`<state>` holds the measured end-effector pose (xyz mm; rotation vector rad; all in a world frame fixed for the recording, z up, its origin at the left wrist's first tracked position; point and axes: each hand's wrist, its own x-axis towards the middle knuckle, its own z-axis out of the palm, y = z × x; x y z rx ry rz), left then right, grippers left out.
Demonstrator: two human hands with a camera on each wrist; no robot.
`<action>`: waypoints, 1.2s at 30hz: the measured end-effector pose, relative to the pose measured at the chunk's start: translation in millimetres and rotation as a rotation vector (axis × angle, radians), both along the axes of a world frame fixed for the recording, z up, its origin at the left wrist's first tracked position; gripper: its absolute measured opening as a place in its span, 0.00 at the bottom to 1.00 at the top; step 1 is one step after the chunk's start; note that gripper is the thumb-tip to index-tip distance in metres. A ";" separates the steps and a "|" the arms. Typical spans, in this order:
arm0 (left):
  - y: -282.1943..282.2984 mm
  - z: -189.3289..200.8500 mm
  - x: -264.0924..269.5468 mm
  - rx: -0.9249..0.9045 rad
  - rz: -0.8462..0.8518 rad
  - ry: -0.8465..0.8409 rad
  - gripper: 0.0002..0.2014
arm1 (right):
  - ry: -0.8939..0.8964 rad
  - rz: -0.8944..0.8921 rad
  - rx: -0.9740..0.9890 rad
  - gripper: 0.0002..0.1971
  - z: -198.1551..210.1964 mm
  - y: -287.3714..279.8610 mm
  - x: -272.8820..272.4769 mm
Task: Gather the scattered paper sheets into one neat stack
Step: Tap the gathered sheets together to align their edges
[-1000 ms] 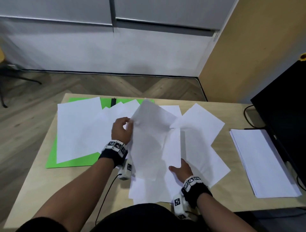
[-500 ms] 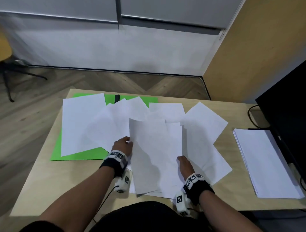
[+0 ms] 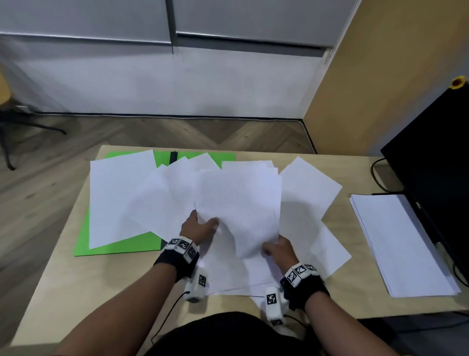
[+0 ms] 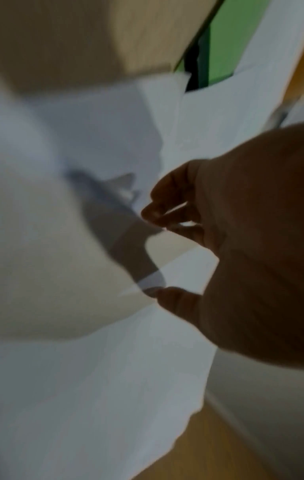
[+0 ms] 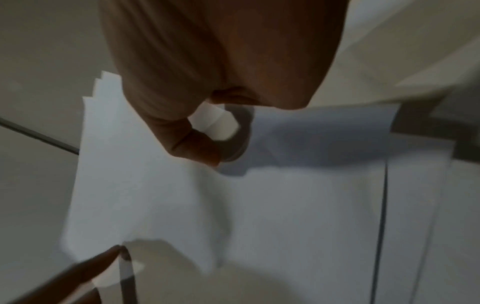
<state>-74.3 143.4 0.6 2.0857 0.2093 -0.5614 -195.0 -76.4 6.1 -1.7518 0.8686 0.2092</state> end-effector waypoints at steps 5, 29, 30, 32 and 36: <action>-16.1 65.4 17.5 -0.478 0.196 -0.171 0.12 | -0.243 -0.033 -0.139 0.21 43.9 9.6 18.2; -29.9 147.7 1.2 -0.692 0.107 -0.526 0.20 | -0.792 -0.343 -0.058 0.23 110.9 6.9 24.6; -26.4 149.7 0.6 -0.721 0.099 -0.526 0.19 | -0.814 -0.337 -0.056 0.23 110.9 5.7 23.2; -20.7 142.0 1.3 -0.708 0.077 -0.484 0.19 | -0.795 -0.308 -0.044 0.21 105.1 6.1 22.2; -21.0 110.1 -1.8 -0.530 0.053 -0.206 0.19 | -0.554 -0.259 0.018 0.12 79.8 10.3 24.6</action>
